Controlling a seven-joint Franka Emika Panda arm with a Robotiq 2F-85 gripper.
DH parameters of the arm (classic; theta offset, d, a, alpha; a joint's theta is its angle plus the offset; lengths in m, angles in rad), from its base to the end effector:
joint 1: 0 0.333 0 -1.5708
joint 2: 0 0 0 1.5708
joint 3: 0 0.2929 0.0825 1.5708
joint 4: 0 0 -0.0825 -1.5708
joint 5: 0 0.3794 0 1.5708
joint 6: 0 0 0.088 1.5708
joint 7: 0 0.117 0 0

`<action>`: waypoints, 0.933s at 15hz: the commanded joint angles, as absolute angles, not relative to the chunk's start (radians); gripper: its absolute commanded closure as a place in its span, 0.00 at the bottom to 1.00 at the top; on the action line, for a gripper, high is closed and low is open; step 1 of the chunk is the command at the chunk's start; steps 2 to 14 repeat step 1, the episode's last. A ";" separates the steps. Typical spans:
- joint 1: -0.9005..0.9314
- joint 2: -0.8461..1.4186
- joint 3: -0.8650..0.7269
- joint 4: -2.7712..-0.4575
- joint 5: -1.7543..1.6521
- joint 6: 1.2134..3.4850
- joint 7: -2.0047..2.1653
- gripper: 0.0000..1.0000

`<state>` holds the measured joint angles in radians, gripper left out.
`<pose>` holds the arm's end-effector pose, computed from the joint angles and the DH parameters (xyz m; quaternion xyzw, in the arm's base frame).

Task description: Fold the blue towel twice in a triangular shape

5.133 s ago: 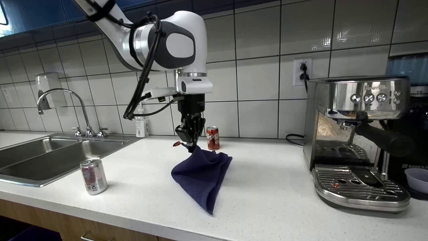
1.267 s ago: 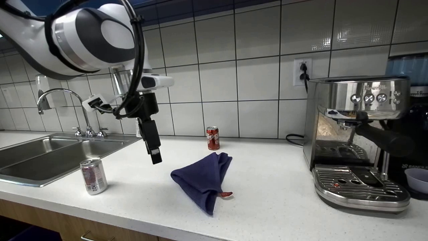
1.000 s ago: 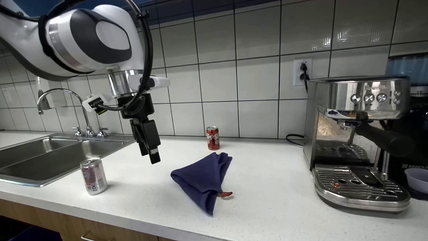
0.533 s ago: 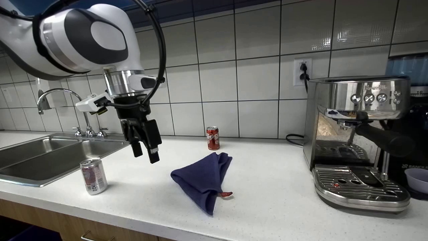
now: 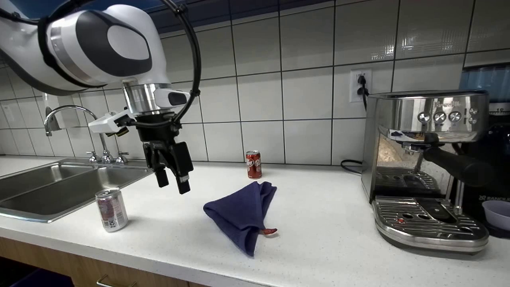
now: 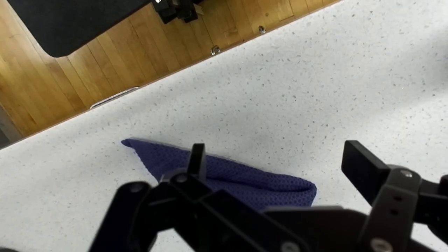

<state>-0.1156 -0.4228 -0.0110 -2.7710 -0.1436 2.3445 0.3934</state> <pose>0.3678 -0.0495 0.3095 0.9770 -0.2074 0.0048 0.0488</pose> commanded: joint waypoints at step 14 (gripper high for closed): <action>-0.132 -0.423 0.007 -2.770 -0.133 2.343 0.385 0.00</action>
